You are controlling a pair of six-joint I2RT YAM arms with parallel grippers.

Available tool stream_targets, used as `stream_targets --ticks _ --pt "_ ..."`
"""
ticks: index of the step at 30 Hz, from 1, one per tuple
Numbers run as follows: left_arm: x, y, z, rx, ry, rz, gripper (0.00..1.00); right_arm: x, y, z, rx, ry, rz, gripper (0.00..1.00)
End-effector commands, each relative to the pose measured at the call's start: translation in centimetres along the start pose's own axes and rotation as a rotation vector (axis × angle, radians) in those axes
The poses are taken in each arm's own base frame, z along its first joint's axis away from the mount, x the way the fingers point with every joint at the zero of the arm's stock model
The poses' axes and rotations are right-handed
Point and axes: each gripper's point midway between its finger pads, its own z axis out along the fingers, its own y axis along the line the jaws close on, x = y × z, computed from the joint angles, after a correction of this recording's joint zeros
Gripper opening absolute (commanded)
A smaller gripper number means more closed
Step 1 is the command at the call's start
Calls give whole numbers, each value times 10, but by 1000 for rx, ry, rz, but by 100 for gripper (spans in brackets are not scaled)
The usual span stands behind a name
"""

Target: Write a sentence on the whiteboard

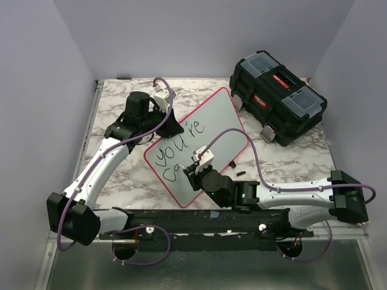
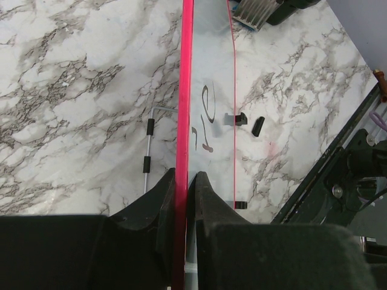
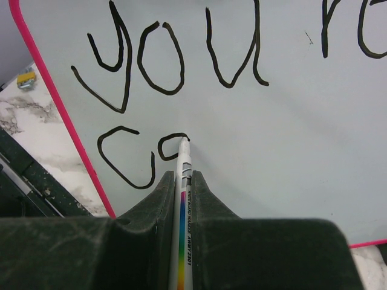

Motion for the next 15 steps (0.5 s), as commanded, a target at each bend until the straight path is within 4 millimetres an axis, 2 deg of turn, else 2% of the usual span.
stream_targets --ticks 1,6,15 --pt "30 10 1 -54 95 57 0 12 -5 5 26 25 -7 1" --pt "30 10 2 -52 96 56 0 24 -8 1 24 56 -3 1" --pt "30 10 2 -52 97 55 0 34 -14 -6 26 80 12 1"
